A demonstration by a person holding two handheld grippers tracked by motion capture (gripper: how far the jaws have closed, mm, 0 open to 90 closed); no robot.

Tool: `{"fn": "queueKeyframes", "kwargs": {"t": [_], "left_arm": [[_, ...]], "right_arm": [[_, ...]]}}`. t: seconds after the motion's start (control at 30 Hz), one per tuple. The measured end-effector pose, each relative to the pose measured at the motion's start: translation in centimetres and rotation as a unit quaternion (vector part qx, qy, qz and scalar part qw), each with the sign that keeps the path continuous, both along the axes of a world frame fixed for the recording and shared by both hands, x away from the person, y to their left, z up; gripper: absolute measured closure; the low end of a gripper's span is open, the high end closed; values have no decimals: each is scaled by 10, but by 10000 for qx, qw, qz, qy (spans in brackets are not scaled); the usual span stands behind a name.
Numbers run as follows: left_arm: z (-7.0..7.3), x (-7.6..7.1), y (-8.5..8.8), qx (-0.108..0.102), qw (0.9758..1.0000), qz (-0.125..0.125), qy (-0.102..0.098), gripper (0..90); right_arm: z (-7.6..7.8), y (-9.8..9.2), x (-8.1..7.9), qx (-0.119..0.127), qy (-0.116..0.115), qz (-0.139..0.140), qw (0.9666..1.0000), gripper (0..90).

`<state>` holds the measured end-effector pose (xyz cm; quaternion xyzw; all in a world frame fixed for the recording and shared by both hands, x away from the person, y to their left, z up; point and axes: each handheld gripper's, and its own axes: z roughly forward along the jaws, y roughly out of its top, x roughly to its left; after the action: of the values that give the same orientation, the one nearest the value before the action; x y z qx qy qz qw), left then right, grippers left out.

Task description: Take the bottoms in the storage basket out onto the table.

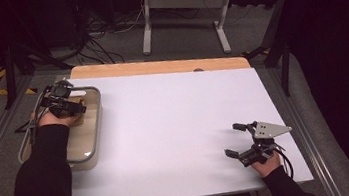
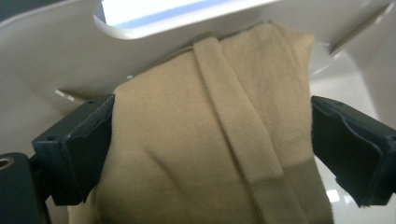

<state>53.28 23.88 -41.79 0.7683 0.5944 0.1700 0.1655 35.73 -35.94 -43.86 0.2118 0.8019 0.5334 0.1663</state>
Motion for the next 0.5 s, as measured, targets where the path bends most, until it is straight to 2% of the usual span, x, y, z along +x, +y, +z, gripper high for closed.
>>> {"fn": "queueKeyframes", "kwargs": {"t": [0.1, 0.2, 0.27, 0.3, 0.33, 0.5], "left_arm": [[-1, 0, -2, 96, 10000, -2, 20, 87], [-3, 0, -4, 277, 9996, -19, 59, 107], [-4, 0, -5, 290, 9995, -37, 92, 118], [-5, 0, -6, 354, 9993, -90, 104, 124], [-6, -1, -8, 558, 9983, -152, 94, 155], [-6, -2, -9, 675, 9977, -86, 81, 224]], "right_arm": [[0, 0, 0, 0, -1, 4, 10000, 0], [0, 0, 0, 2, -1, 5, 10000, 0], [0, 0, 0, 6, 0, 7, 10000, 0], [0, 0, 0, 1, -4, 9, 10000, 0], [0, 0, 0, -1, -4, 9, 10000, 0], [0, 0, 0, -12, -7, 14, 10000, 0]]}}
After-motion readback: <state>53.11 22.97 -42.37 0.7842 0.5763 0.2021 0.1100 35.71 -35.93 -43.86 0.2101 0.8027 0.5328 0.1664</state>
